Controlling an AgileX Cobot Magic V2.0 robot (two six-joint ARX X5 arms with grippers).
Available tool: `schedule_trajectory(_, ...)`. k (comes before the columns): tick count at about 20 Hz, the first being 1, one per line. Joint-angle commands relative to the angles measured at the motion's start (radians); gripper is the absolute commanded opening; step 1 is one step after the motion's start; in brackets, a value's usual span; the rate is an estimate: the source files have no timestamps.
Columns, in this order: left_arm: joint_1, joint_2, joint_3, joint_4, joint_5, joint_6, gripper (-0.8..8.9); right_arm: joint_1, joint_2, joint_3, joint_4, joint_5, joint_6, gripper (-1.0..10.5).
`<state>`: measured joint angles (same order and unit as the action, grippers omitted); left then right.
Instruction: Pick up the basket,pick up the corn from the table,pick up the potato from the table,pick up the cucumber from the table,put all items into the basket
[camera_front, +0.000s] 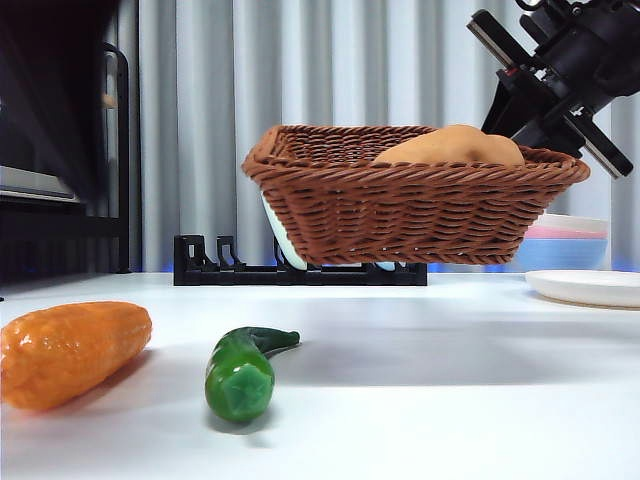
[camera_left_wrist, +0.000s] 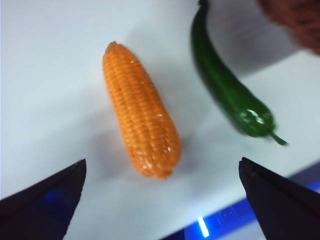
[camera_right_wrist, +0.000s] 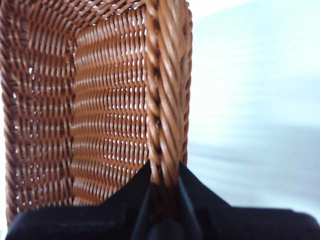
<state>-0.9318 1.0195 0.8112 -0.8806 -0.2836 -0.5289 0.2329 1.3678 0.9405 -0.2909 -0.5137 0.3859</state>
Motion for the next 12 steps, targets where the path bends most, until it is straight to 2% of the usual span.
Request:
schedule_trajectory(1, 0.067, 0.044, -0.027, 0.056, 0.013, 0.019, 4.98, -0.014, -0.012, 0.001, 0.011, -0.012, 0.005, -0.2)
schedule_trajectory(7, 0.266, 0.22, -0.027, 0.21, 0.209, 0.139, 4.98, -0.049, -0.018, 0.001, -0.033, -0.013, -0.014, -0.2)
schedule_trajectory(12, 0.323, 0.345, -0.027, 0.271, 0.276, 0.197, 4.96, -0.057, -0.018, 0.001, -0.058, -0.012, -0.026, -0.2)
